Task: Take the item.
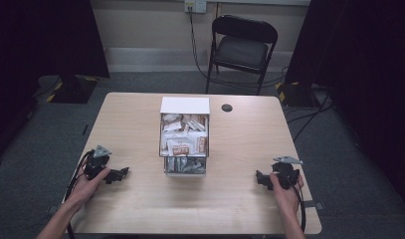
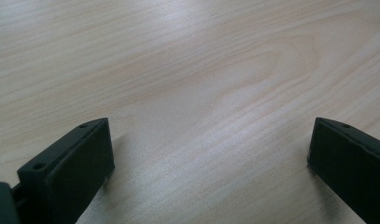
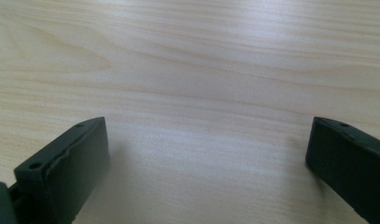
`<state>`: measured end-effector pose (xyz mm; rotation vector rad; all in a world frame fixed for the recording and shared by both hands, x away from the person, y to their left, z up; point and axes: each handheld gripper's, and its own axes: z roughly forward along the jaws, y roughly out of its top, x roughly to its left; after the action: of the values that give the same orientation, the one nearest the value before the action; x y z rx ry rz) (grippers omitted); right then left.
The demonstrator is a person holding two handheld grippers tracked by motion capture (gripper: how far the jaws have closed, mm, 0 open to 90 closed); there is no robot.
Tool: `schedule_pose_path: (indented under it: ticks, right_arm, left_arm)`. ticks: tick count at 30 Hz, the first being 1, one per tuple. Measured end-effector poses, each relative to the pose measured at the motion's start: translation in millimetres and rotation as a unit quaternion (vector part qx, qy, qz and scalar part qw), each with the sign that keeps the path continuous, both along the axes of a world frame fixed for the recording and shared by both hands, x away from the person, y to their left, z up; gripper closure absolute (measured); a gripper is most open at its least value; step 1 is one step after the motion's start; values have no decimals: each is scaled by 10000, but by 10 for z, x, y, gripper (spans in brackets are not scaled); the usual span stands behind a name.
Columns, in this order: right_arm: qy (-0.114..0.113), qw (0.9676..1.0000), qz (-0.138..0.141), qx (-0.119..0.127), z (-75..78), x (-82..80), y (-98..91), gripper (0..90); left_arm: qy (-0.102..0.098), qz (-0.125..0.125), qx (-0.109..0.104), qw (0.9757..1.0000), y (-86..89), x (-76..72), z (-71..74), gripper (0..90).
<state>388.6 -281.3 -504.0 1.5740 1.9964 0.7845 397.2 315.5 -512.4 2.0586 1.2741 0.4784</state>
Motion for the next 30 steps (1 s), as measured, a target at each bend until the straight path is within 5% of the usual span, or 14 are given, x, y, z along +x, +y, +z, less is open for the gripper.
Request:
schedule_pose_path:
  ticks: [4, 7, 13, 20, 30]
  right_arm:
    - [3, 10000, -28, -4, 1, -9, -2, 0]
    - [0, 10000, -29, -6, 1, -9, -1, 0]
    - [9, 9999, 130, 4, 2, -12, -20, 0]
    - [14, 9998, 215, 9, 2, -17, -22, 0]
    - [13, 9998, 220, 2, 2, -19, -21, 0]
  left_arm:
    - [0, -48, -2, 10000, 16, -7, 19, 40]
    - [19, 118, -36, 9999, 35, -14, 56, 176]
    - [88, 156, -32, 9998, 39, -14, 78, 186]
    - [28, -28, -358, 9994, 29, -32, 177, 187]
    - [-204, -476, -867, 9949, -44, -103, 366, 210]
